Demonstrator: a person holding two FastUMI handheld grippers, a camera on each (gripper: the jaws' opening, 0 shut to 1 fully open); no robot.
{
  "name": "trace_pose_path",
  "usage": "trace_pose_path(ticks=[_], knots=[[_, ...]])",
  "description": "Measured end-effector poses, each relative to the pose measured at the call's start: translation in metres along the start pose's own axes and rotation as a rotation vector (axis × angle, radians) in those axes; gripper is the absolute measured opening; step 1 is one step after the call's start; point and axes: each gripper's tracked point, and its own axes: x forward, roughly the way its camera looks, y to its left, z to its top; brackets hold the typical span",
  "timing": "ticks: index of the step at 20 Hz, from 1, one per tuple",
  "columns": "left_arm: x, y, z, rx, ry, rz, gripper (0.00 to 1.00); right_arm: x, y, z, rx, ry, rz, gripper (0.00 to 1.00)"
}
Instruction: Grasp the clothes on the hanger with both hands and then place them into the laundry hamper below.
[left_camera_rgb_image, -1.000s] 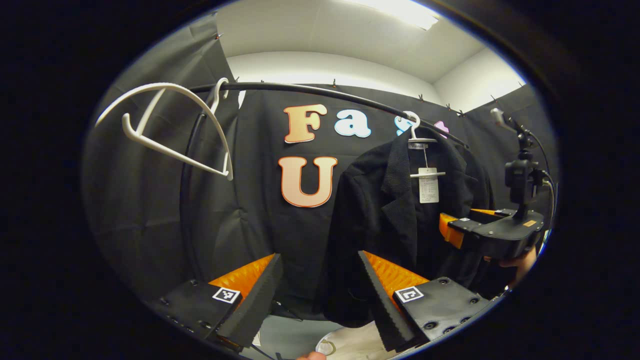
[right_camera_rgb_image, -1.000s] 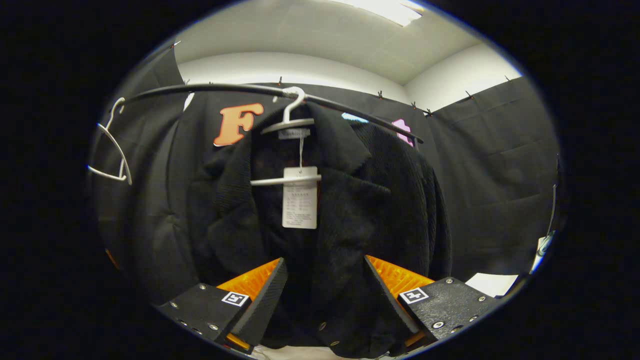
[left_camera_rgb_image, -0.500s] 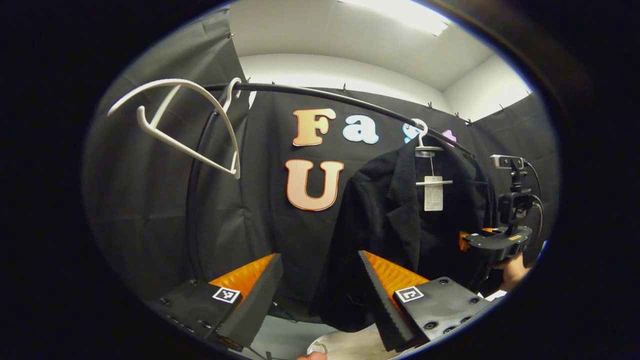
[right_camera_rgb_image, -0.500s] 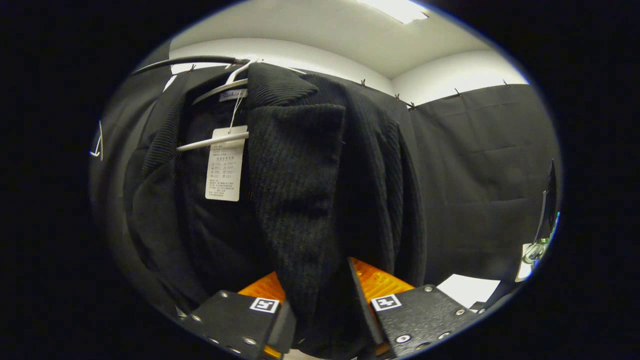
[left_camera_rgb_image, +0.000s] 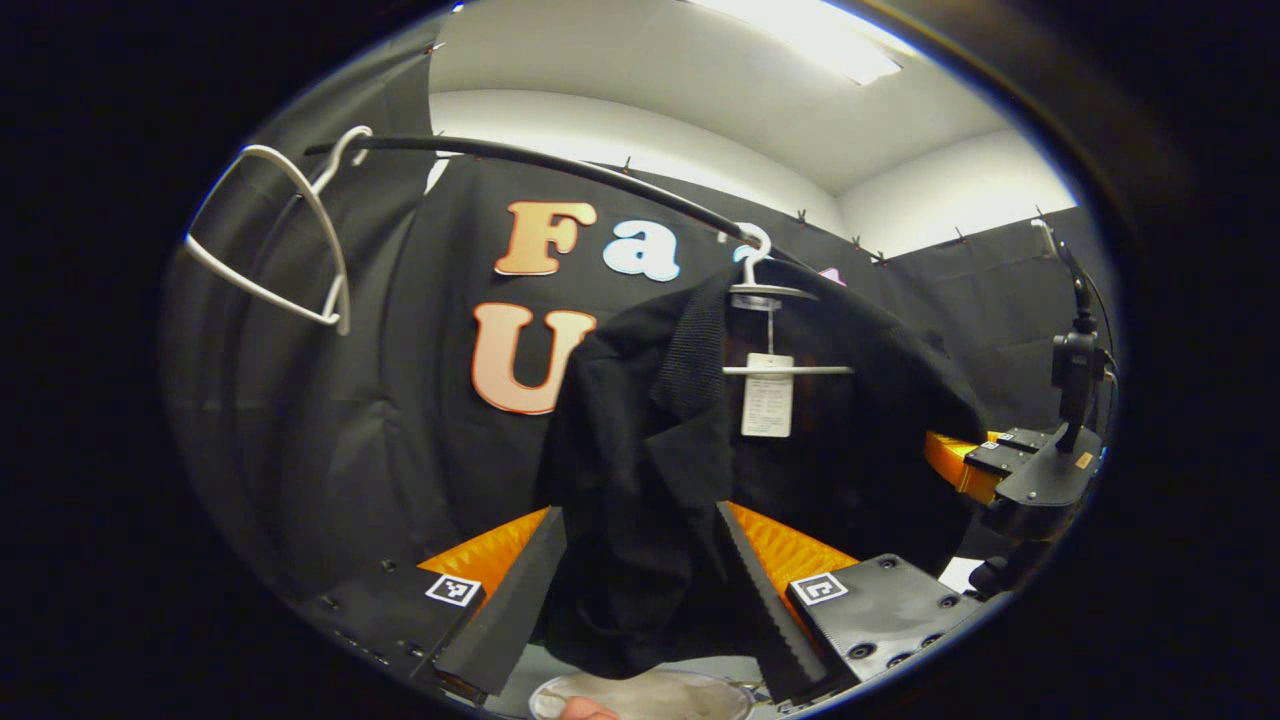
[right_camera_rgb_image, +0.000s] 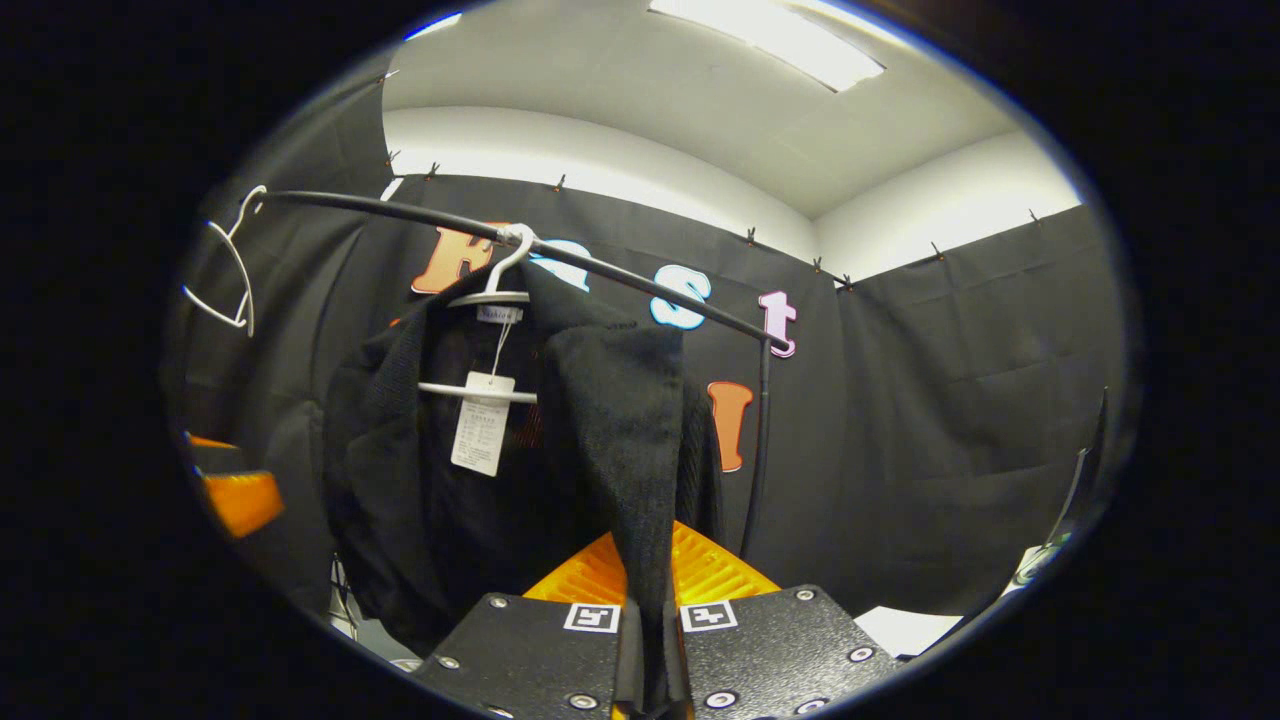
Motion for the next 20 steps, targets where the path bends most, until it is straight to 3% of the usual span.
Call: trace_pose_path(ticks=[1,3,4,5,6,8,9,12,17,20], knots=[[0.013,-0.012,-0.001,-0.008,-0.006,-0.021,1.0,-0.001,-0.002,0.004,0.007,0.002,0.011,0.07],[0.04,-0.027,-0.004,0.002,-0.03,-0.02,0.96,-0.002,-0.004,0.008,0.012,-0.002,0.022,0.04],[0.05,-0.024,-0.005,0.021,-0.04,0.023,0.97,-0.001,-0.004,0.007,0.015,0.003,0.029,0.04],[0.06,-0.025,-0.007,0.037,-0.049,0.067,0.97,0.001,-0.002,0.006,0.021,0.008,0.04,0.12],[0.071,-0.022,-0.008,0.051,-0.062,0.102,0.97,0.001,0.0,0.005,0.032,0.015,0.054,0.04],[0.092,-0.019,-0.015,0.092,-0.079,0.172,0.93,0.002,0.003,0.003,0.05,0.022,0.07,0.04],[0.101,-0.017,-0.019,0.117,-0.08,0.196,0.97,0.002,0.003,0.003,0.056,0.024,0.076,0.04],[0.123,-0.013,-0.029,0.139,-0.091,0.245,0.96,0.005,0.004,0.002,0.058,0.027,0.09,0.04],[0.124,0.039,-0.033,0.218,-0.098,0.425,0.99,0.007,0.0,0.004,0.064,0.024,0.092,0.04],[0.116,0.075,-0.019,0.271,-0.134,0.466,0.99,0.008,-0.004,0.006,0.058,0.018,0.094,0.04]])
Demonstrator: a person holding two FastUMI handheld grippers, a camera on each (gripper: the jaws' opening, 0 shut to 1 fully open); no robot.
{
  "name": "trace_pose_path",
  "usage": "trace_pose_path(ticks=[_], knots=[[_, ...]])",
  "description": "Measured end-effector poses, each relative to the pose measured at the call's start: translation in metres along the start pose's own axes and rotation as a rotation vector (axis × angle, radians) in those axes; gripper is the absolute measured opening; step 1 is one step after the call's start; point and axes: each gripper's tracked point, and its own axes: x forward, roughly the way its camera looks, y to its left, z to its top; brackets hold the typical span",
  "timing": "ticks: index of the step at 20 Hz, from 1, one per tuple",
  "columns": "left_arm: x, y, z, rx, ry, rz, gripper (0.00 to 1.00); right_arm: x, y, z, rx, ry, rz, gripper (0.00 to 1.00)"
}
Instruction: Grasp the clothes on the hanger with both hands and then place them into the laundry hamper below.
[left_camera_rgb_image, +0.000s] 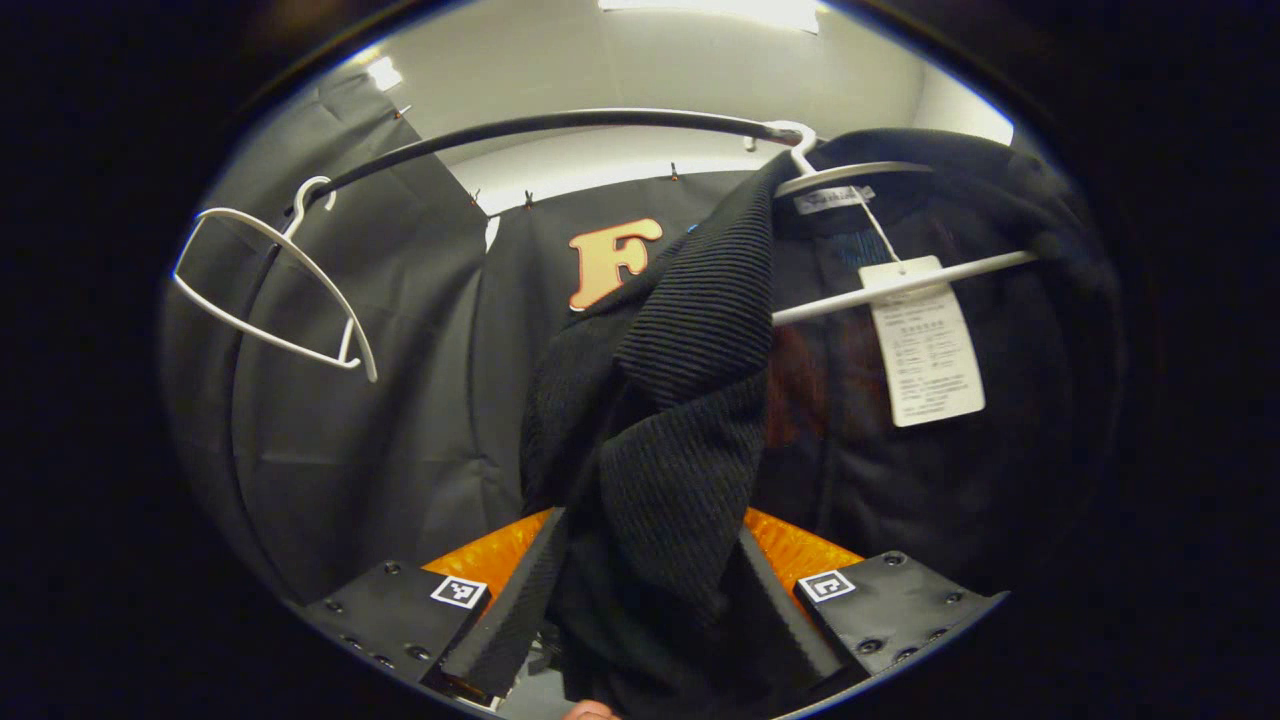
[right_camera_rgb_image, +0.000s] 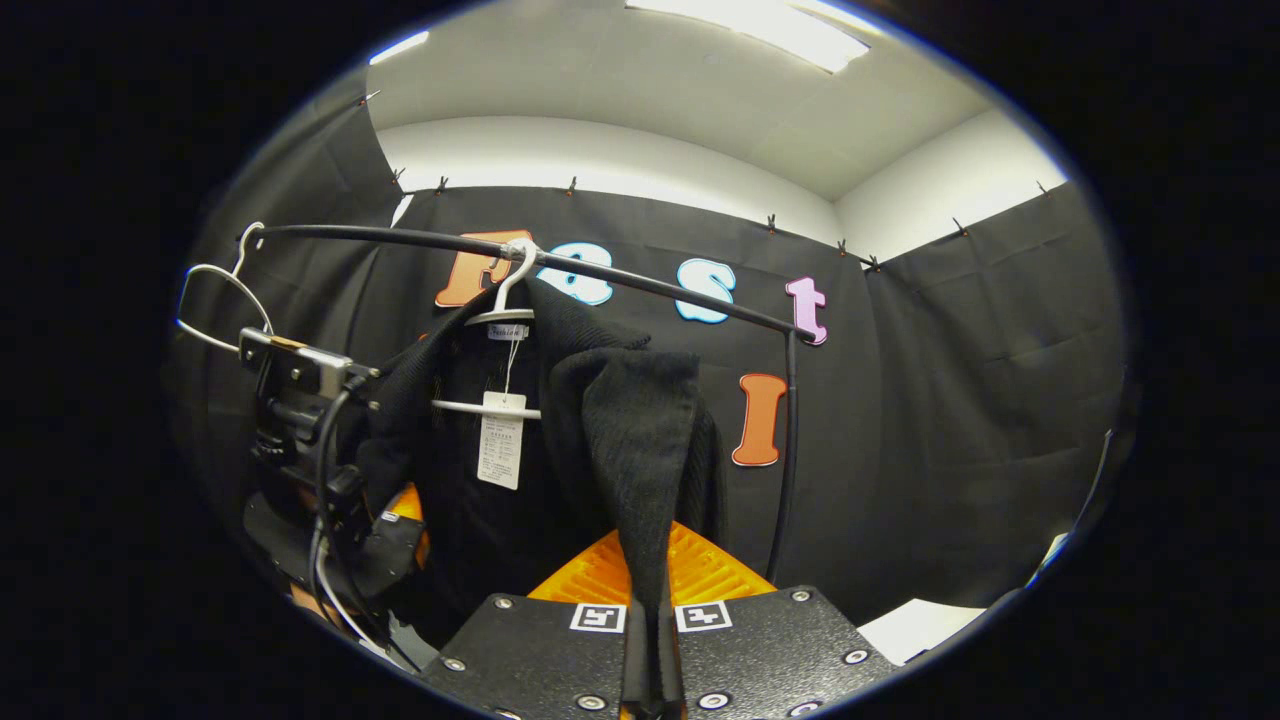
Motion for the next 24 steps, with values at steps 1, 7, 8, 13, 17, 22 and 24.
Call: trace_pose_path(ticks=[1,7,8,13,17,22,24], knots=[[0.001,0.01,0.002,0.009,-0.008,-0.003,0.98,0.001,-0.002,0.0,-0.001,-0.003,-0.001,0.04],[-0.003,0.037,0.028,0.039,-0.005,-0.156,0.58,0.0,-0.008,0.007,0.021,-0.016,0.003,0.04],[-0.007,0.036,0.032,0.032,0.0,-0.188,0.47,-0.003,-0.009,0.01,0.023,-0.02,0.002,0.04],[-0.02,0.05,0.048,-0.047,0.021,-0.203,0.14,-0.012,-0.022,0.037,0.049,-0.102,-0.026,0.04],[-0.028,0.046,0.057,-0.127,0.046,-0.274,0.15,-0.025,-0.025,0.047,0.058,-0.117,-0.012,0.04],[-0.025,0.057,0.068,-0.1,0.058,-0.293,0.12,-0.023,-0.034,0.076,0.016,-0.138,0.006,0.09],[-0.023,0.055,0.071,-0.1,0.075,-0.298,0.08,-0.02,-0.051,0.102,-0.016,-0.173,-0.02,0.01]])
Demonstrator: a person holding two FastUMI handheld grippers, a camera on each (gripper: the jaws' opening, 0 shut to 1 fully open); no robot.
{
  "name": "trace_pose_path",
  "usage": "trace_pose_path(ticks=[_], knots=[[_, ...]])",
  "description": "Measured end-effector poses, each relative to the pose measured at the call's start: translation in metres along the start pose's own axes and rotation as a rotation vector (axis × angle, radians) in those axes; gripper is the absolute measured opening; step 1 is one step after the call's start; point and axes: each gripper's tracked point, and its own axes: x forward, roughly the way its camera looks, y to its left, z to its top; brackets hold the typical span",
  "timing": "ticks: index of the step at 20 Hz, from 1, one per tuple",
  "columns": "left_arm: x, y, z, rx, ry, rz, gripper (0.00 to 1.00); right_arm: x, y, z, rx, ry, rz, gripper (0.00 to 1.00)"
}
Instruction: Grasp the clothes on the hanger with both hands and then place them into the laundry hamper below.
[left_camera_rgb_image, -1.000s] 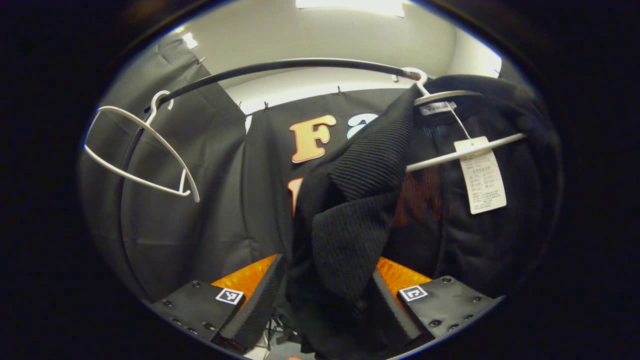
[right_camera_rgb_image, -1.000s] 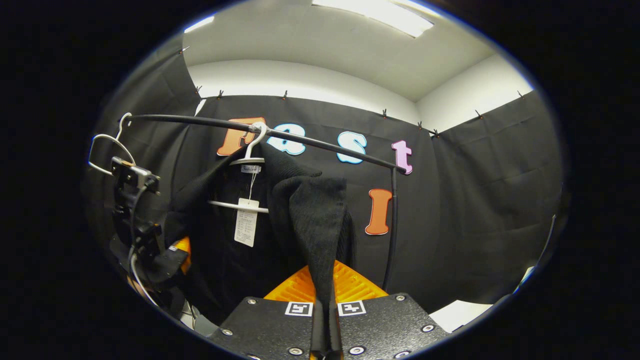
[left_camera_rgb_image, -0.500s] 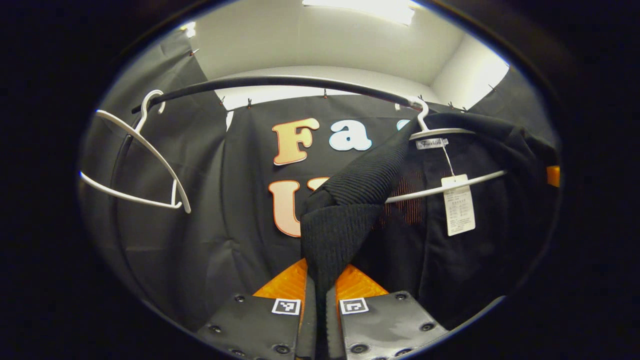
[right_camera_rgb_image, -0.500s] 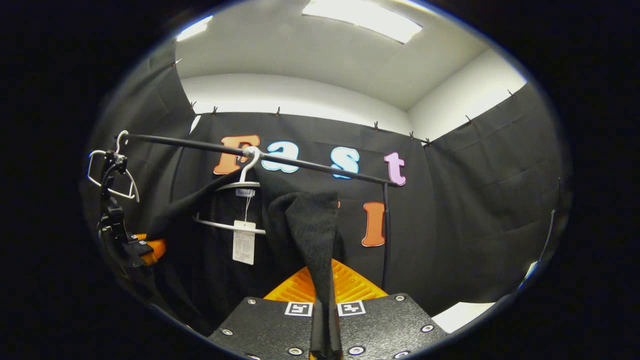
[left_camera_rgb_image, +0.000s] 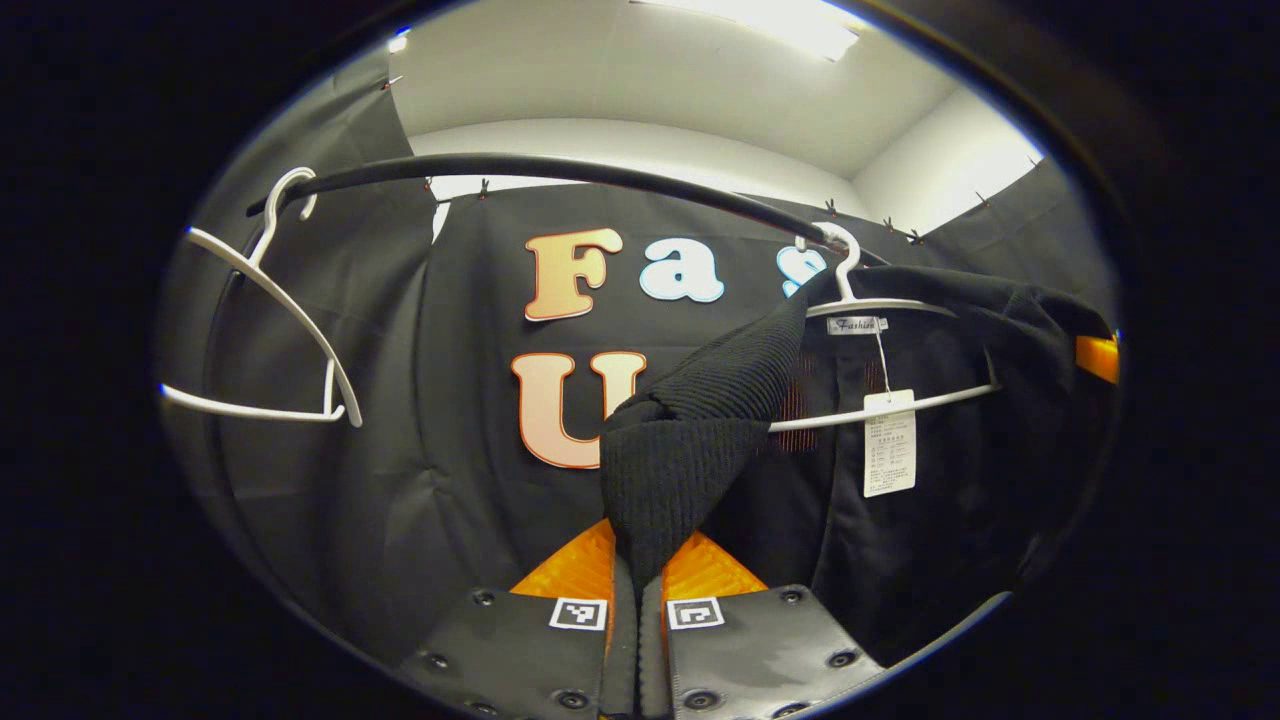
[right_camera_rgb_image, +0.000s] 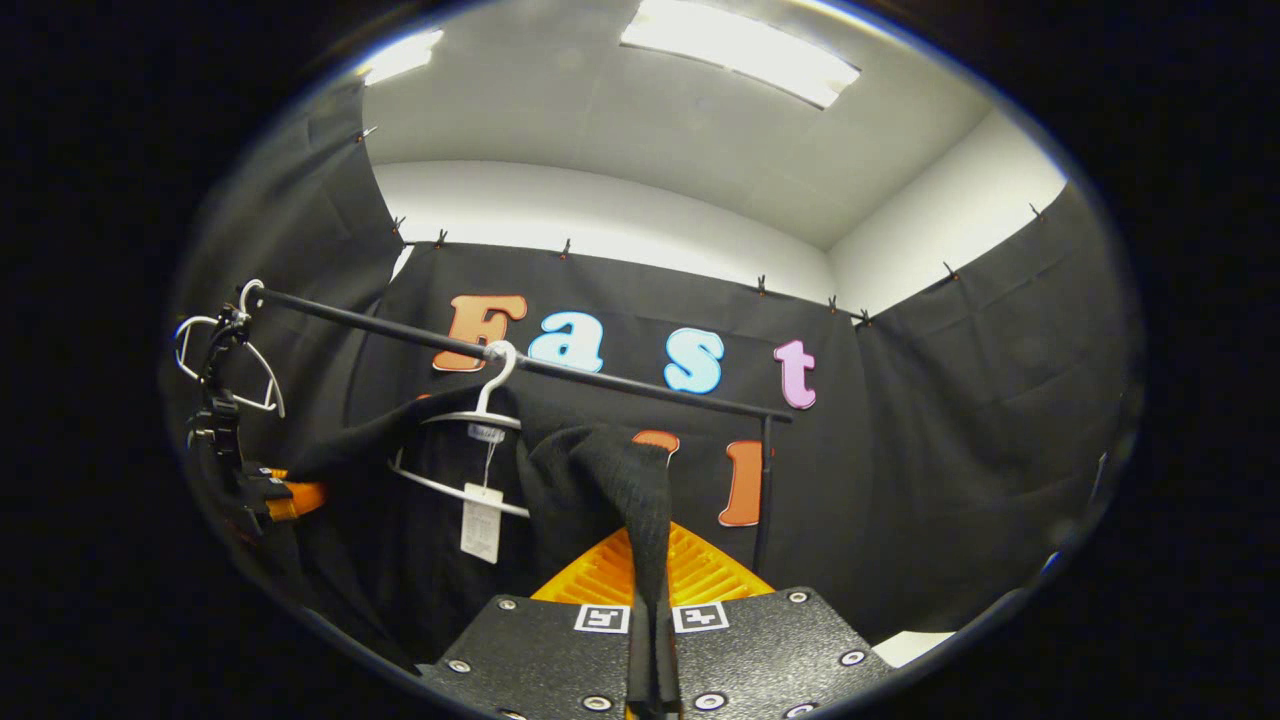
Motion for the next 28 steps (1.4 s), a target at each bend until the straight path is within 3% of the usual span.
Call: trace_pose_path(ticks=[5,16,22,28], knots=[[0.004,0.011,0.011,-0.015,-0.02,0.019,0.08,0.032,-0.033,0.047,-0.055,-0.032,-0.032,0.01],[0.01,0.007,0.015,-0.012,-0.02,-0.053,0.08,0.123,-0.076,0.068,-0.132,-0.017,-0.069,0.0],[0.011,0.004,0.017,0.001,-0.02,-0.068,0.08,0.179,-0.092,0.035,-0.129,0.036,-0.09,0.01],[0.012,0.002,0.02,0.004,-0.02,-0.075,0.08,0.19,-0.077,-0.012,-0.136,0.083,-0.069,0.01]])
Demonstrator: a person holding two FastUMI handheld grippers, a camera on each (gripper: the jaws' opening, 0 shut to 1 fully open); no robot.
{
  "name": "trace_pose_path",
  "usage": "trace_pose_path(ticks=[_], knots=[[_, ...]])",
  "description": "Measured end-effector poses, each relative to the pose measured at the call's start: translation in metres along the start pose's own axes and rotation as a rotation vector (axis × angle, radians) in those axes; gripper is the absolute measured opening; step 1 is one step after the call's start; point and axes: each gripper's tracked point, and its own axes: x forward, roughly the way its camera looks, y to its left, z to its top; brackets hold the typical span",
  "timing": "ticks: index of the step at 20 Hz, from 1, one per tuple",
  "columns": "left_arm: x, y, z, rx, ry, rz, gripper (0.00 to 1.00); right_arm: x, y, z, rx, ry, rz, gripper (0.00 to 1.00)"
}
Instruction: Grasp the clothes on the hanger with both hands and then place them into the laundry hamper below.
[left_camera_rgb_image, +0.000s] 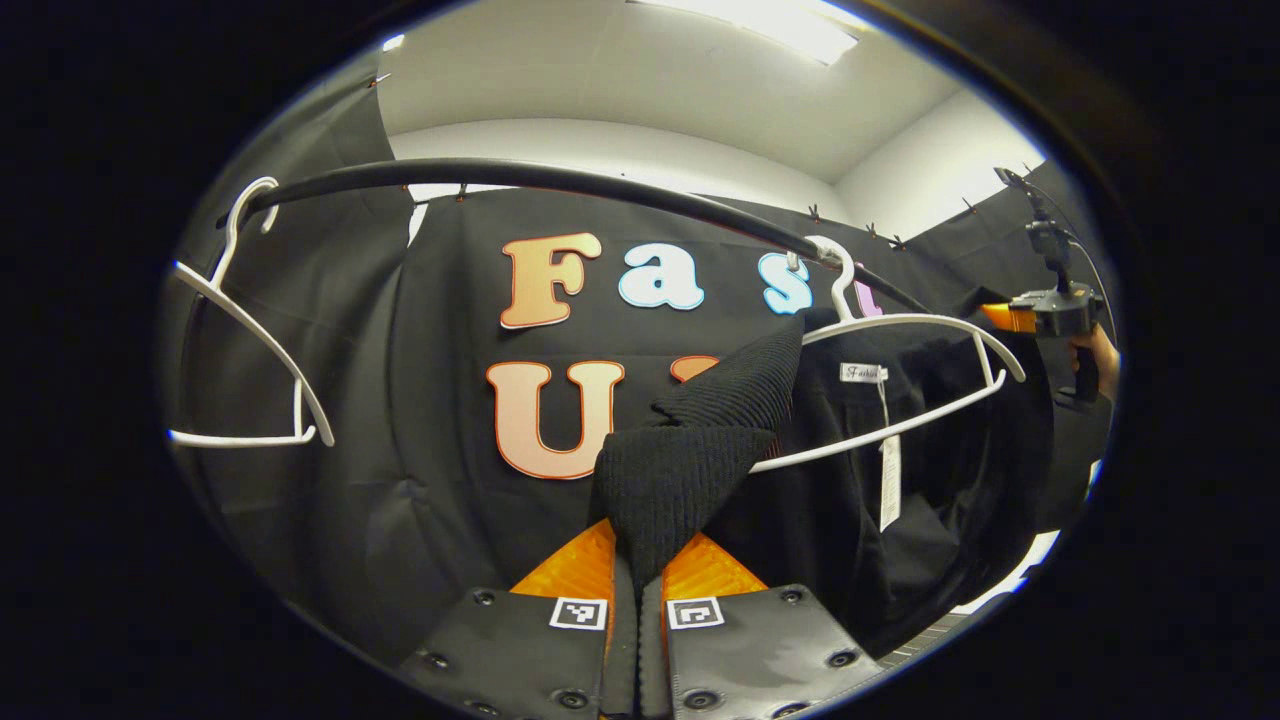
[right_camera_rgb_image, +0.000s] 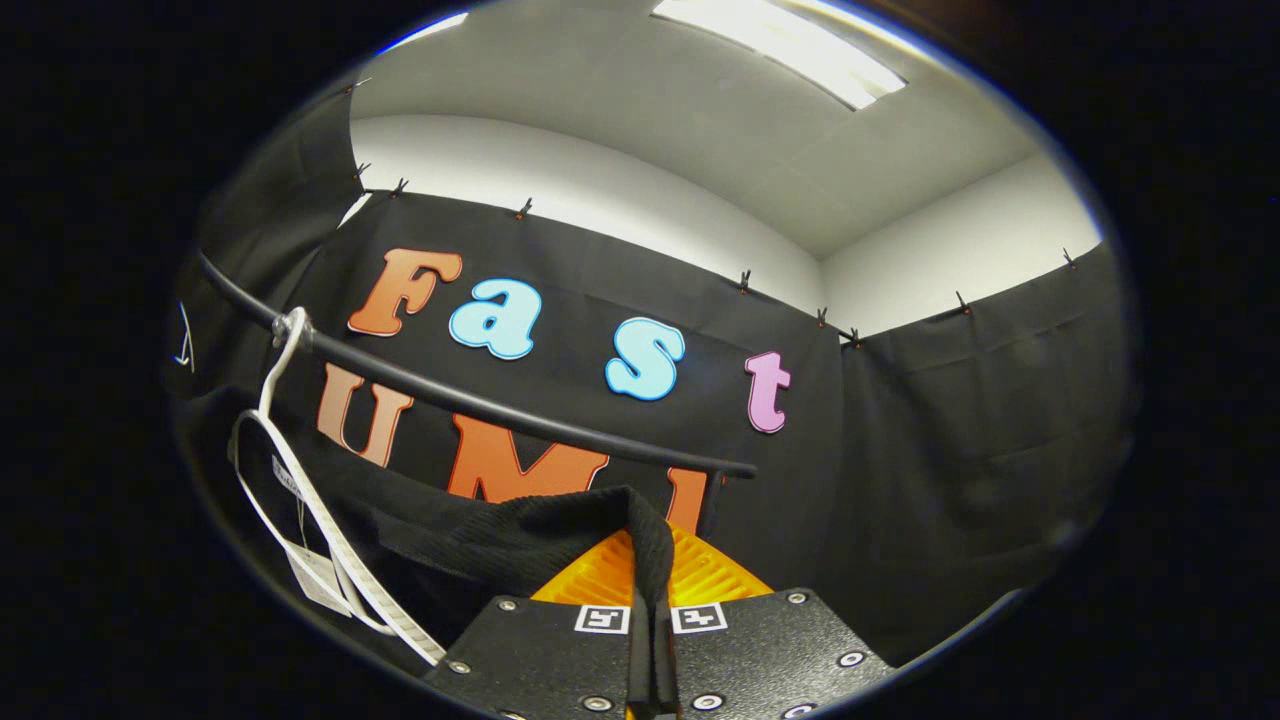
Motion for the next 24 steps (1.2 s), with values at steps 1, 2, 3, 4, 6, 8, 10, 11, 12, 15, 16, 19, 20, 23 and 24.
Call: trace_pose_path(ticks=[1,2,3,4,6,8,10,11,12,15,16,19,20,23,24], knots=[[0.001,0.001,0.0,0.002,-0.002,0.003,0.08,-0.005,0.005,-0.003,0.0,0.0,0.01,0.01],[0.001,0.002,0.002,0.003,-0.005,0.01,0.08,-0.012,0.01,-0.006,0.005,-0.003,0.017,0.01],[0.003,0.005,0.004,0.009,-0.01,0.031,0.08,-0.017,0.013,-0.007,0.014,-0.004,0.025,0.01],[0.006,0.011,0.008,0.018,-0.016,0.063,0.08,-0.024,0.016,-0.01,0.025,-0.001,0.031,0.01],[0.019,0.025,0.02,0.023,-0.039,0.096,0.08,-0.039,0.019,-0.015,0.045,0.005,0.04,0.01],[0.029,0.035,0.036,0.013,-0.076,0.109,0.08,-0.055,0.022,-0.024,0.058,0.013,0.047,0.01],[0.045,0.052,0.046,0.022,-0.101,0.13,0.08,-0.073,0.026,-0.036,0.077,0.026,0.057,0.01],[0.055,0.058,0.045,0.03,-0.096,0.135,0.08,-0.079,0.031,-0.044,0.084,0.034,0.065,0.01],[0.064,0.061,0.041,0.037,-0.085,0.137,0.05,-0.085,0.036,-0.051,0.088,0.042,0.071,0.01],[0.091,0.066,0.025,0.031,-0.035,0.135,0.08,-0.095,0.053,-0.07,0.114,0.067,0.101,0.01],[0.1,0.067,0.015,0.02,-0.01,0.134,0.08,-0.098,0.058,-0.077,0.131,0.084,0.113,0.01],[0.115,0.069,0.0,0.01,0.021,0.132,0.08,-0.101,0.067,-0.085,0.143,0.092,0.126,0.01],[0.118,0.069,-0.006,0.023,0.034,0.124,0.08,-0.103,0.07,-0.087,0.14,0.097,0.131,0.01],[0.127,0.067,-0.025,0.048,0.111,0.113,0.08,-0.107,0.08,-0.09,0.143,0.103,0.152,0.01],[0.133,0.07,-0.034,0.042,0.142,0.114,0.08,-0.109,0.085,-0.089,0.147,0.101,0.162,0.01]])
